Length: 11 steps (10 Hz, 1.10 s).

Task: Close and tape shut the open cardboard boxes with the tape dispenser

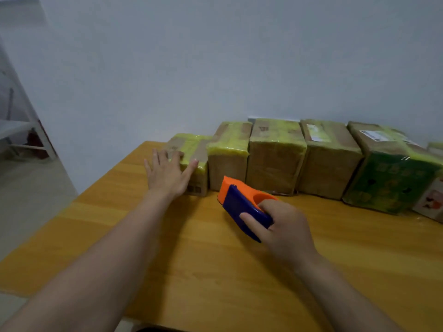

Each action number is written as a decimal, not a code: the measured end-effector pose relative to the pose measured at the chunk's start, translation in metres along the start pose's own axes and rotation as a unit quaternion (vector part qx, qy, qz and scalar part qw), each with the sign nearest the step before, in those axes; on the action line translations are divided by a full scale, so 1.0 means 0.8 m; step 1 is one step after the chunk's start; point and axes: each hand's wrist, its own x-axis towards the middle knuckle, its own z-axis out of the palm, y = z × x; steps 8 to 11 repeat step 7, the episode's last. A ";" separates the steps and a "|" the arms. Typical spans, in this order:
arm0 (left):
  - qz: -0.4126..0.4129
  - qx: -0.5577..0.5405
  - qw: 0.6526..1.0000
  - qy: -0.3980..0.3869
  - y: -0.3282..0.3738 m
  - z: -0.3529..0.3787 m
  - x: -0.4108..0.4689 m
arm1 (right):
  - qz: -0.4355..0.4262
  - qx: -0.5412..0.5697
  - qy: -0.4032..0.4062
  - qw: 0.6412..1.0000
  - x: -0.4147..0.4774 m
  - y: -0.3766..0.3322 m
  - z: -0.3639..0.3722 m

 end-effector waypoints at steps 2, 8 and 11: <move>0.033 -0.009 0.999 0.022 0.026 -0.001 -0.023 | -0.017 -0.152 -0.036 0.988 -0.032 0.042 -0.031; 0.251 -0.009 0.966 0.065 0.143 -0.026 -0.182 | 0.080 -0.199 -0.095 0.972 -0.078 0.040 -0.074; 0.251 -0.009 0.966 0.065 0.143 -0.026 -0.182 | 0.080 -0.199 -0.095 0.972 -0.078 0.040 -0.074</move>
